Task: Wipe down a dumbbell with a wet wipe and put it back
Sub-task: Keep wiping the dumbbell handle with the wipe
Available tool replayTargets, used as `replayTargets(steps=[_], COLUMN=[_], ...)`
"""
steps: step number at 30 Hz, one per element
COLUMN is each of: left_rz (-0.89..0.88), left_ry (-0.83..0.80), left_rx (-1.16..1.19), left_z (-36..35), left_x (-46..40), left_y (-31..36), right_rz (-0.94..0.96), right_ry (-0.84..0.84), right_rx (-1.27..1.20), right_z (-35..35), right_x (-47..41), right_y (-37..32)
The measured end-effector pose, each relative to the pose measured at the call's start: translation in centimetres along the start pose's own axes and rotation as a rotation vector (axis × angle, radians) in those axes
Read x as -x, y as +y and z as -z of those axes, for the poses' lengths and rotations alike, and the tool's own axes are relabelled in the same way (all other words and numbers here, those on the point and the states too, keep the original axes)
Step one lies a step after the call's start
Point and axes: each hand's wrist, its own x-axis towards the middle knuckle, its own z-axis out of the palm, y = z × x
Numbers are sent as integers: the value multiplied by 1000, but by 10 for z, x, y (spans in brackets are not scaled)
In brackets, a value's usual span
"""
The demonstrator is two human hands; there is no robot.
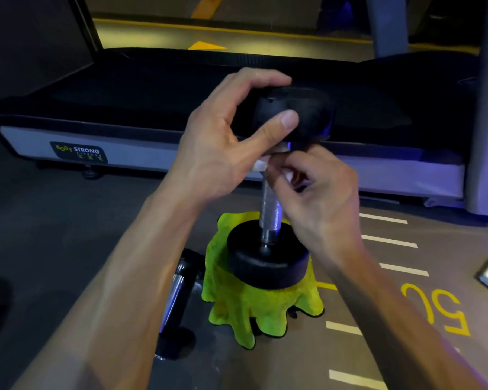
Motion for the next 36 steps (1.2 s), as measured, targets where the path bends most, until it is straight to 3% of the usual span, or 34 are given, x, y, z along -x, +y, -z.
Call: replayTargets(steps=[2, 6, 12, 16, 20, 26, 31, 36], left_rz=[14, 38, 68, 69, 53, 58, 52, 81], left_ry=[13, 35, 28, 40, 42, 63, 61, 84], left_rx=[15, 38, 82, 72, 95, 74, 59, 60], left_z=[-1, 2, 9, 9, 6, 7, 4, 6], left_x=[-1, -3, -3, -1, -3, -6, -7, -8], left_y=[1, -3, -5, -8, -9, -14, -13, -15], right_rz=[20, -22, 38, 103, 116, 173, 107, 106], right_ry=[-50, -306, 2, -75, -86, -262, -166, -278], right_rx=[10, -31, 44, 104, 207, 287, 360, 331], right_z=[0, 6, -9, -14, -16, -3, -11, -5], right_x=[15, 49, 12, 45, 21, 56, 17, 61], right_y=[5, 8, -1, -2, -10, -10, -9, -5])
